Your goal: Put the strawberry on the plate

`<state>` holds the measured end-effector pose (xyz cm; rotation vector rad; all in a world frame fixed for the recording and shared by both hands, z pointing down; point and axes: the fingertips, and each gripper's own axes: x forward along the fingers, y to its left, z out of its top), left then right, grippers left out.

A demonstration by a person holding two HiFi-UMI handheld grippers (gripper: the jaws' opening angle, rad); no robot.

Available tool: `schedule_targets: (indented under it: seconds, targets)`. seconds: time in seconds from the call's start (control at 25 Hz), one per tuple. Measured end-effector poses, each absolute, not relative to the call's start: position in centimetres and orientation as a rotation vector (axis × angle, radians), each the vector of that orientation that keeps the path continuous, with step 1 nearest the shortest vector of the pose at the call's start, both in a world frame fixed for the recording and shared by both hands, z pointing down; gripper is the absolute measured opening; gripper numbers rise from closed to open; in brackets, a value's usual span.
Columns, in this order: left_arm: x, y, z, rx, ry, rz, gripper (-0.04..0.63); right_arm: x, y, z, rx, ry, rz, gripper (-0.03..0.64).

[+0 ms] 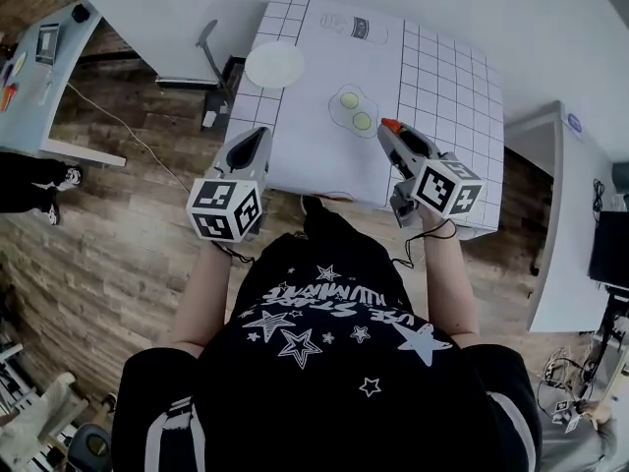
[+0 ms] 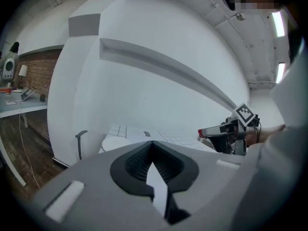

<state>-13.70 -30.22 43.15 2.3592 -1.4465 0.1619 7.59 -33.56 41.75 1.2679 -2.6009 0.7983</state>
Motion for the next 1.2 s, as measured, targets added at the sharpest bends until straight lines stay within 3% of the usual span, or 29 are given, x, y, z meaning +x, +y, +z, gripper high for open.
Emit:
schedule_targets:
  seconds: [0.8, 1.2]
  targets:
    - [-18.8, -39.6, 43.3, 2.179, -1.694, 0.159, 0.008, -4.9, -47.8, 43.6, 0.802, -2.662, 0.717, 0.149]
    - [-21.5, -41.9, 46.1, 2.071, -1.744, 0.191, 0.008, -11.7, -51.3, 49.0, 0.631, -2.581, 0.579, 0.150]
